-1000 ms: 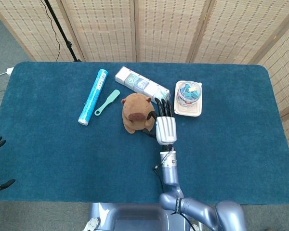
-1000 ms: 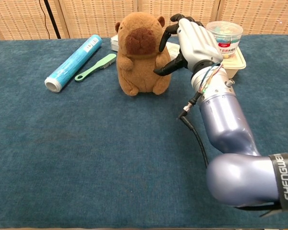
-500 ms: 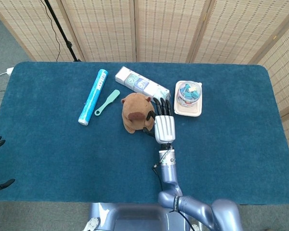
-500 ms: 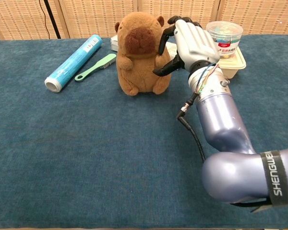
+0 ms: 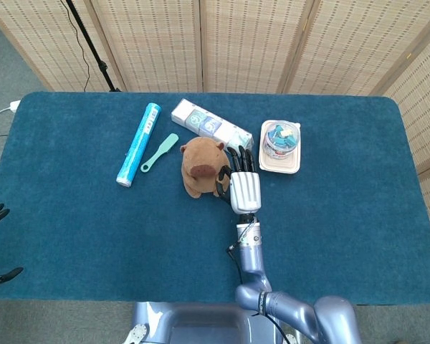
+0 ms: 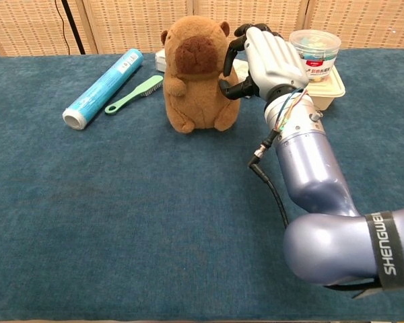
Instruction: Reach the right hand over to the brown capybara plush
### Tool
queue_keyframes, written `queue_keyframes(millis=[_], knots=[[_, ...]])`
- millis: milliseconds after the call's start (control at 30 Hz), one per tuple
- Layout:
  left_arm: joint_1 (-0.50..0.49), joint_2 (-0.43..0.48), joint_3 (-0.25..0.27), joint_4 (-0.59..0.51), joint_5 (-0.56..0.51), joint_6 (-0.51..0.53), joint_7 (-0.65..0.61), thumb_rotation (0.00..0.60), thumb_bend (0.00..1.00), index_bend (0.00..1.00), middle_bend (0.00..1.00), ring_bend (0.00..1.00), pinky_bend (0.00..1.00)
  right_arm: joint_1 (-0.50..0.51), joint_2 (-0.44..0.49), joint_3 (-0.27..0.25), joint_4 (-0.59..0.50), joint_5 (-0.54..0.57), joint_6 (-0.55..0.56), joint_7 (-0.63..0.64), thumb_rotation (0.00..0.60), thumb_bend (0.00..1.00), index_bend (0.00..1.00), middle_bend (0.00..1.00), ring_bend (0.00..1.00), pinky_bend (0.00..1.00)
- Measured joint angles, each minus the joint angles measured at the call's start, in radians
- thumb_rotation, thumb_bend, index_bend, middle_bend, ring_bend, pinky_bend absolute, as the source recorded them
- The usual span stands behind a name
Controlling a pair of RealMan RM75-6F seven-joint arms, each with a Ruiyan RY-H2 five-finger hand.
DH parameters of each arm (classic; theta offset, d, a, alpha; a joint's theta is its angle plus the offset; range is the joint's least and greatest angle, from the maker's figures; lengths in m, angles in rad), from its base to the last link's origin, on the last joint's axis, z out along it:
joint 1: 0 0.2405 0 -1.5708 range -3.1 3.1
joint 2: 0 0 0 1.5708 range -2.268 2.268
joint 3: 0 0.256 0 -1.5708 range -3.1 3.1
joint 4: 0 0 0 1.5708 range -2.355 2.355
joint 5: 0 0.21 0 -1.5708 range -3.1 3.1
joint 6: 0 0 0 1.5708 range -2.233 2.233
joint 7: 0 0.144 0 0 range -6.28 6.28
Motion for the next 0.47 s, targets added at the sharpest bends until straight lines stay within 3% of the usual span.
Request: queue_keyframes(millis=[467], knots=[[0.000, 0.002, 0.003, 0.006, 0.007, 0.002, -0.011, 0.600, 0.00, 0.00, 0.00, 0.00, 0.00, 0.002, 0.000, -0.026, 0.000, 0.004, 0.006, 0.009, 0.600, 0.56, 0.65, 0.17, 0.05, 0.08]])
